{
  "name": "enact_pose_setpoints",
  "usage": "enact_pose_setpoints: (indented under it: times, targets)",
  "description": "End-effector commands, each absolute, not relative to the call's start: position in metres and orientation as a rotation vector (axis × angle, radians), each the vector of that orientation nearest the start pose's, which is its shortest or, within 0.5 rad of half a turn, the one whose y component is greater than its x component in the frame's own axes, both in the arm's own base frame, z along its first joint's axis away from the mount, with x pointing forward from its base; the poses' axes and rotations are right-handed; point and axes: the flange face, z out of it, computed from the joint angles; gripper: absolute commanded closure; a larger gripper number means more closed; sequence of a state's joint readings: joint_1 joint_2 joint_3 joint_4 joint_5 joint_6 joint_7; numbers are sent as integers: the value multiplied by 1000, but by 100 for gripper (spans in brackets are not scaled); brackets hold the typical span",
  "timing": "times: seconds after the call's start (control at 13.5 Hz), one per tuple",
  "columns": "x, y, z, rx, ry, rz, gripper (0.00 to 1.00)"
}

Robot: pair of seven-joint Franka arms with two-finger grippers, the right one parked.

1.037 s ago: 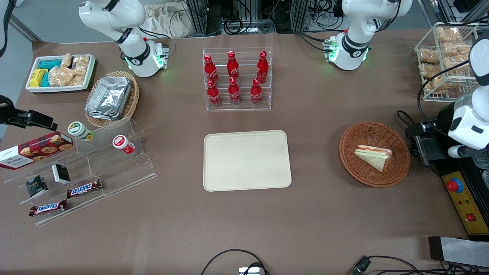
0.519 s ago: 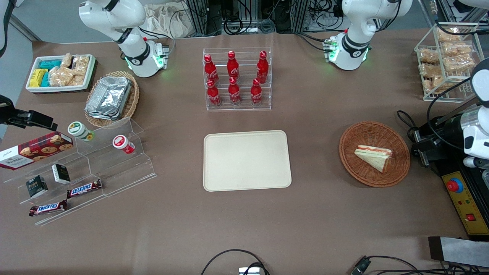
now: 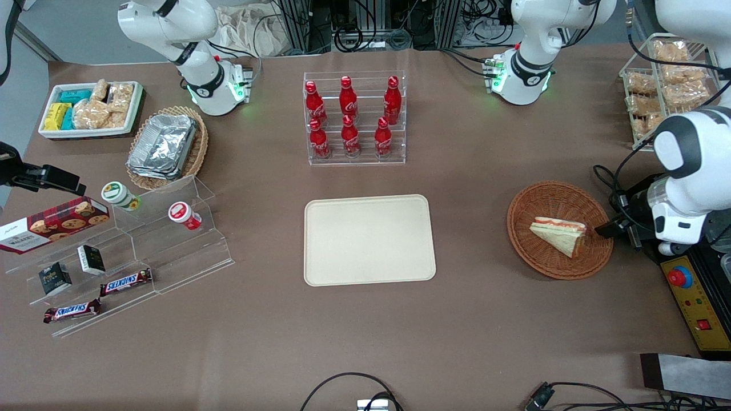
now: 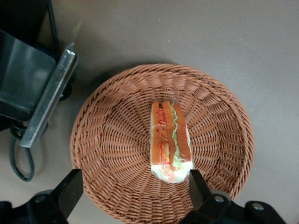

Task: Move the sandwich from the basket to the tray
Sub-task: 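Lower the open left gripper over the sandwich in the wicker basket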

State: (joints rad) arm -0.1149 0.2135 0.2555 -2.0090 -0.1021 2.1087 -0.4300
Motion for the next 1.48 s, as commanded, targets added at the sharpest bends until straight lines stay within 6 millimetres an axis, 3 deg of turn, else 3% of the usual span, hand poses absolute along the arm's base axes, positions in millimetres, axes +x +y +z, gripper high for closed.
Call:
enact_pose_setpoints:
  times: [0.0,0.44,0.67,1.33,1.41]
  targets:
    - [580,62,335,-2982,-1028,133,0]
    - [590,39,304,-2982,-1057,114,0]
    - [592,39,291,-2977,-1058,94,0]
    - [568,33,242,-2960,-1061,171,1]
    - [568,30,240,-2960,-1054,188,6]
